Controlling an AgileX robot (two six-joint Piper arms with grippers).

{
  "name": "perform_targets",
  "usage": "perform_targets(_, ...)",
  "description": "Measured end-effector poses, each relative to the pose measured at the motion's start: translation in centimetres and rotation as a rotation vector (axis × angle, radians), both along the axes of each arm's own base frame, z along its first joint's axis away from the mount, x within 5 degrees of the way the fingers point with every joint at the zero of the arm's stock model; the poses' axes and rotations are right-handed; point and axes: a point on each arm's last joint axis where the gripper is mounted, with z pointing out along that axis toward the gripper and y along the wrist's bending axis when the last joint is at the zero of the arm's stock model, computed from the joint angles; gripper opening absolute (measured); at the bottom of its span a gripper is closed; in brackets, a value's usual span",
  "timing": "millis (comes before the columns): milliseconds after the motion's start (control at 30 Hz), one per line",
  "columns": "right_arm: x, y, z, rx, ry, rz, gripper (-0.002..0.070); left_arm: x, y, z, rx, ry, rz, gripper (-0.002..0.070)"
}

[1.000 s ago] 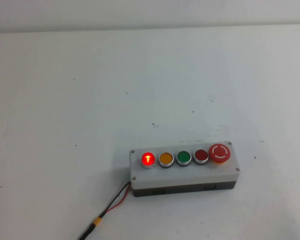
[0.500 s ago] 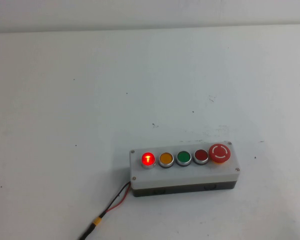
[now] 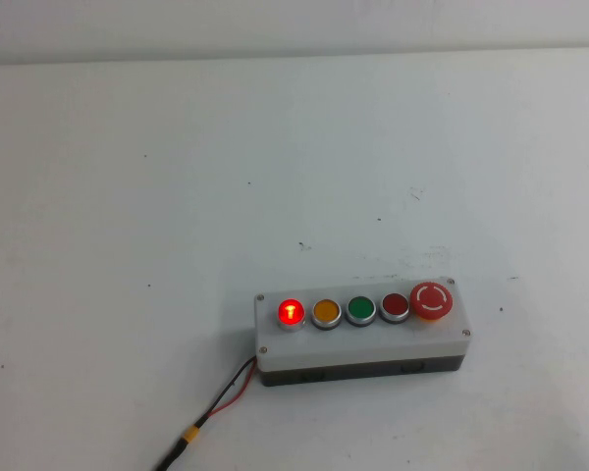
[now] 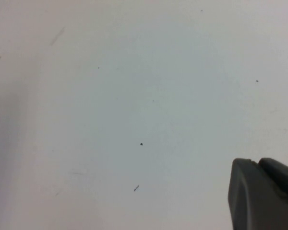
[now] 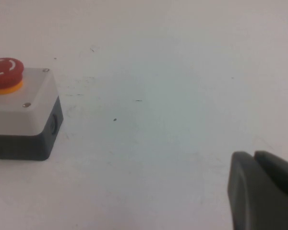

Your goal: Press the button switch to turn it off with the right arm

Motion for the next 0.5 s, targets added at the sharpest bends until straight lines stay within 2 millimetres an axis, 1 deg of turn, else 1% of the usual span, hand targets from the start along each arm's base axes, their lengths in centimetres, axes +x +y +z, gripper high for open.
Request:
perform_targets(67,0.0,0.1,0.1,0.041,-0.006,0.001,-0.0016,0.0,0.0,0.0,0.0,0.0,0.0,-0.0002)
perform_targets(167,0.1,0.4,0.7,0.195,-0.045,-0.002,-0.0016,0.0,0.0,0.0,0.0,0.0,0.0,-0.0002)
perform_targets(267,0.2,0.5,1.6,0.442,-0.104,-0.024,-0.0016,0.0,0.0,0.0,0.0,0.0,0.0,-0.0002)
perform_targets(367,0.3,0.3,2.3,0.646,-0.152,-0.06,-0.0016,0.0,0.0,0.0,0.0,0.0,0.0,-0.0002)
perform_targets(500,0.3,0.1,2.6,0.759,-0.179,-0.087,-0.0016,0.0,0.0,0.0,0.0,0.0,0.0,-0.0002)
